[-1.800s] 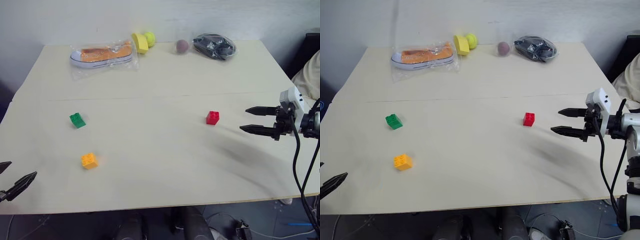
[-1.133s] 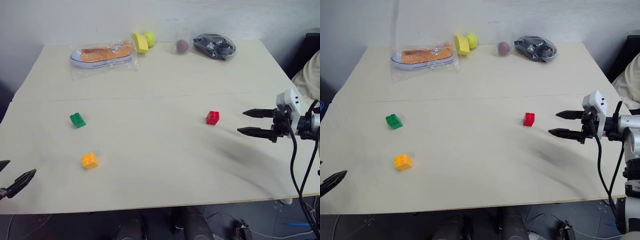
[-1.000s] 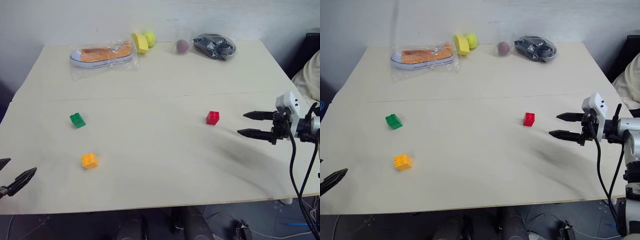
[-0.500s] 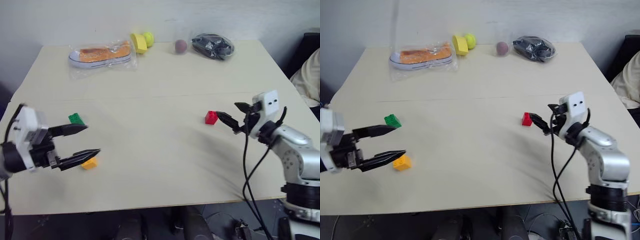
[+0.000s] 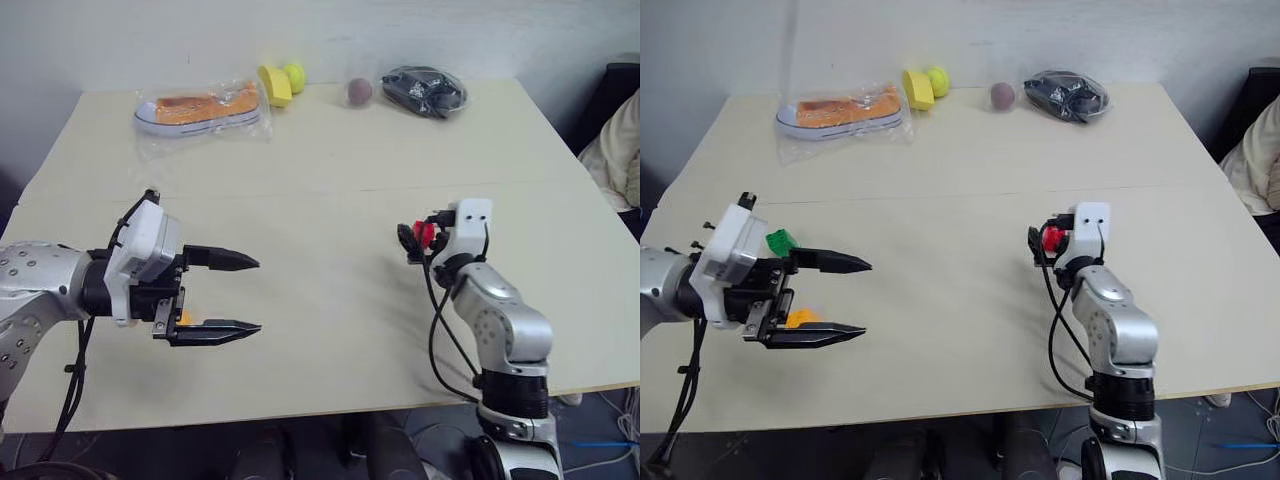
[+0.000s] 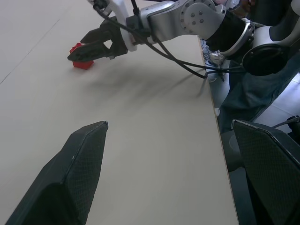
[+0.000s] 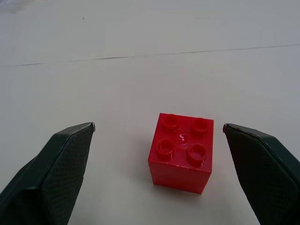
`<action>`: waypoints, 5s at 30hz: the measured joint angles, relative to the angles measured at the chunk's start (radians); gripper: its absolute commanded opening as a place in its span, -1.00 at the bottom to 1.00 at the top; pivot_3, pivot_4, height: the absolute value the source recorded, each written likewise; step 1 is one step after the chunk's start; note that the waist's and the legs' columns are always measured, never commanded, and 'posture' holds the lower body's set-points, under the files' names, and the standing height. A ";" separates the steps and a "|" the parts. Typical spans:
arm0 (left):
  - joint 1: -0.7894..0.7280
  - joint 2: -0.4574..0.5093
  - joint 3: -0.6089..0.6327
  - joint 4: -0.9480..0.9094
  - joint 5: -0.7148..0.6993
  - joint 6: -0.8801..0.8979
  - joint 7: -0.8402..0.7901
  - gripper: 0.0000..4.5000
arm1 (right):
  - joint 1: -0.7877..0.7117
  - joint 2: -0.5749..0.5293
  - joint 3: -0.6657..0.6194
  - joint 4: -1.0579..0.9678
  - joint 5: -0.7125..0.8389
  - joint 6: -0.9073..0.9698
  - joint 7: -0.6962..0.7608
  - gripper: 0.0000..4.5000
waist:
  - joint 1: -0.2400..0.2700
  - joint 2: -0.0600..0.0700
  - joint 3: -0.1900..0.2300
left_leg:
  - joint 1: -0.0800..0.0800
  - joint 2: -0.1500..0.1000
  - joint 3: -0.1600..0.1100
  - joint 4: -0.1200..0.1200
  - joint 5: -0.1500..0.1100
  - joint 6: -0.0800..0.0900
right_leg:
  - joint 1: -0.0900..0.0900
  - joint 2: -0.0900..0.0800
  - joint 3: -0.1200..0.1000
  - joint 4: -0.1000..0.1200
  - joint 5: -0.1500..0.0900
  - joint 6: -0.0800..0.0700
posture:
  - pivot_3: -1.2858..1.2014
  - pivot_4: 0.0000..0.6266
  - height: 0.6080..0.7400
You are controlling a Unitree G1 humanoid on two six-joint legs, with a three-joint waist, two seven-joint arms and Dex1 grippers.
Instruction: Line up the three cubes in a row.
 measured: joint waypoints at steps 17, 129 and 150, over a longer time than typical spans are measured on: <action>0.012 -0.020 -0.001 -0.002 0.033 -0.014 0.024 1.00 | 0.003 0.001 0.077 0.173 -0.082 -0.201 0.038 -0.32 | 0.000 0.000 0.000 | 0.000 0.001 0.000 0.000 0.000 0.000 | 0.000 0.001 0.001 0.000 0.000 0.000 | 0.03 -0.52 1.00; -0.733 -0.185 -0.262 1.822 0.980 -0.844 0.035 -0.33 | 0.048 -0.710 0.028 -0.290 0.487 -0.121 1.146 1.00 | 0.030 -0.009 -0.001 | -0.001 -0.002 0.001 0.004 0.000 0.005 | 0.001 -0.003 -0.015 0.001 0.001 0.002 | 0.03 -0.52 1.00; -0.147 -0.157 -0.335 0.187 0.652 -0.134 -0.179 -0.33 | 0.124 -0.753 0.062 -0.252 0.420 -0.195 1.224 1.00 | 0.035 -0.009 -0.001 | 0.002 -0.001 -0.003 0.007 0.001 0.004 | 0.004 -0.003 -0.003 0.000 0.001 0.001 | 0.03 -0.52 1.00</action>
